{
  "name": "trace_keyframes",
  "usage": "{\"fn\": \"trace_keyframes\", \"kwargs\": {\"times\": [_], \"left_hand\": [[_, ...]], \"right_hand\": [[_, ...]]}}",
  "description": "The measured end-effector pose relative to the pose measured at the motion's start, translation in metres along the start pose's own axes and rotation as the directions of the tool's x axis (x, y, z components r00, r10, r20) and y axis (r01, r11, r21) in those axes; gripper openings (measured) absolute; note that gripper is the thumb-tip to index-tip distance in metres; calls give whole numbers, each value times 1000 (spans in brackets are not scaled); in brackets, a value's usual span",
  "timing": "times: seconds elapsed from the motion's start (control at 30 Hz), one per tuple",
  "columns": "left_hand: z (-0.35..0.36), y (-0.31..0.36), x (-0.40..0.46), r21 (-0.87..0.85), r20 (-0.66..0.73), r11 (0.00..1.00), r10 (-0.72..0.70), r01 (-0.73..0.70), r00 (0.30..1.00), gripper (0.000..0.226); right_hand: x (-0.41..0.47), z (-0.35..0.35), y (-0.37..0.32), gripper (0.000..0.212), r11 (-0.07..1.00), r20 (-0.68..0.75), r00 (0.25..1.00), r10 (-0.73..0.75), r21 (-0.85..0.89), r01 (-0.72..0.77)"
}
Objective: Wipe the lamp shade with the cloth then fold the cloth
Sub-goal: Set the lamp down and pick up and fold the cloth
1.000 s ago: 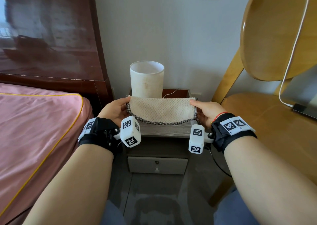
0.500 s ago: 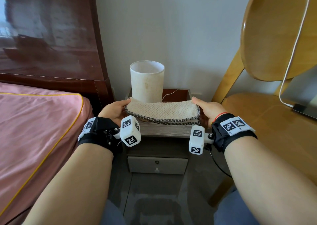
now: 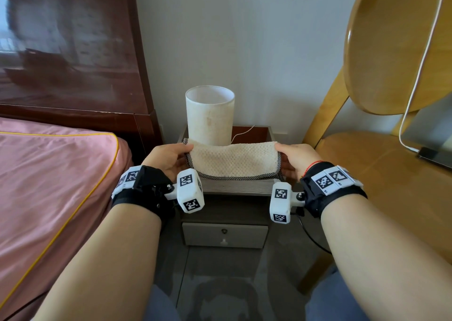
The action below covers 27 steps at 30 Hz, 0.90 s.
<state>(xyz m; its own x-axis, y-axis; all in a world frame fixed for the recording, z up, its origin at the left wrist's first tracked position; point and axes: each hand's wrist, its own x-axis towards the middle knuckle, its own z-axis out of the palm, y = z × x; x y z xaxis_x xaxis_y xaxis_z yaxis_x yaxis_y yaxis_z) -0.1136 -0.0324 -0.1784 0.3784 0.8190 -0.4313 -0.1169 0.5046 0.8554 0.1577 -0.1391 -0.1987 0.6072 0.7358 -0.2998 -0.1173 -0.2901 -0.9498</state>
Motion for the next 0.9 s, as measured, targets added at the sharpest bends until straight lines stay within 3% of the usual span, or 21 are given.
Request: {"fn": "trace_keyframes", "kwargs": {"times": [0.17,0.37,0.47,0.57,0.7,0.9], "left_hand": [[4,-5,5,130,-14,988,82,-79,997,21],[14,-7,5,191,87,965,166,-180,982,14],[21,-12,2,246,133,944,190,-218,973,8],[27,-16,5,347,82,899,254,-267,964,7],[31,-20,6,591,44,731,393,-341,919,9],[39,-24,4,516,142,766,365,-383,920,8]], "right_hand": [[-6,8,-2,28,980,11,986,-165,-115,165],[-17,27,-6,19,892,142,930,-338,-268,365],[-26,39,-8,18,856,200,908,-368,-310,415],[-32,47,-9,20,825,220,895,-388,-349,443],[-38,53,-11,20,813,232,885,-404,-353,464],[-40,62,-7,12,853,269,898,-347,-309,422]]}}
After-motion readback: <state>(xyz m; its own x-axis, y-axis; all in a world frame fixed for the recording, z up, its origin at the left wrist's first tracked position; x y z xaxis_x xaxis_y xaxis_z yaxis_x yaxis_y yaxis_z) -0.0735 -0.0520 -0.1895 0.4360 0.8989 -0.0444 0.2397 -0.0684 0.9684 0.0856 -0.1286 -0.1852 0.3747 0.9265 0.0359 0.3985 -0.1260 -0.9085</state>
